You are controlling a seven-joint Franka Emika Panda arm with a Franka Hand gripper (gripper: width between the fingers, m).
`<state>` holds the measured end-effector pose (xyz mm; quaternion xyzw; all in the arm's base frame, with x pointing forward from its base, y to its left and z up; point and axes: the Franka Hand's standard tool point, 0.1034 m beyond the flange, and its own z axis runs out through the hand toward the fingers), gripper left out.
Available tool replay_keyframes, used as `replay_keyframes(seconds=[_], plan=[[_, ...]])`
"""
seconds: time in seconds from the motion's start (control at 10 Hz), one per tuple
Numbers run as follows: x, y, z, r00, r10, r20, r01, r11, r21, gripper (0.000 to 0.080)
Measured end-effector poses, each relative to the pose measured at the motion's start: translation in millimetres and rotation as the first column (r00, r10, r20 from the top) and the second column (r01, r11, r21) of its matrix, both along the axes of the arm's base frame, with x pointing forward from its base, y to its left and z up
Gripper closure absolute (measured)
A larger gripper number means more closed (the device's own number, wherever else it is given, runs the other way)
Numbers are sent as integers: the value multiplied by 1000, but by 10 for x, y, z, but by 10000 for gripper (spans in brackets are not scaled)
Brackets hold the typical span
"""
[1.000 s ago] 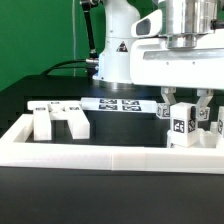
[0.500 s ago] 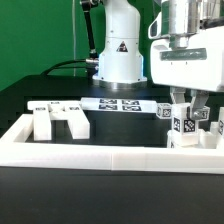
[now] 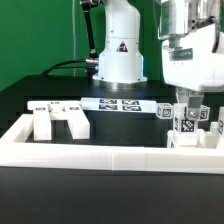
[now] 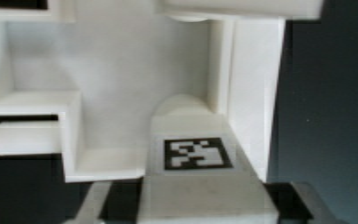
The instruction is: Assemble chair
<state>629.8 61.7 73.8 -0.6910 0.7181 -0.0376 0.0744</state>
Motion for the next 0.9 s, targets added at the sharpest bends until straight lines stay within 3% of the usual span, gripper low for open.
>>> replay_keyframes(seconds=[0.3, 0.4, 0.5, 0.7, 0.9], plan=[[0, 7, -2, 1000, -20, 0, 20, 1000, 6, 508], [0, 7, -3, 1000, 23, 2, -23, 1000, -1, 331], [18, -26, 12, 995, 96, 7, -96, 995, -13, 212], [37, -26, 35, 947, 321, 7, -320, 946, -51, 169], [55, -57, 46, 801, 599, 1, -596, 796, -105, 153]])
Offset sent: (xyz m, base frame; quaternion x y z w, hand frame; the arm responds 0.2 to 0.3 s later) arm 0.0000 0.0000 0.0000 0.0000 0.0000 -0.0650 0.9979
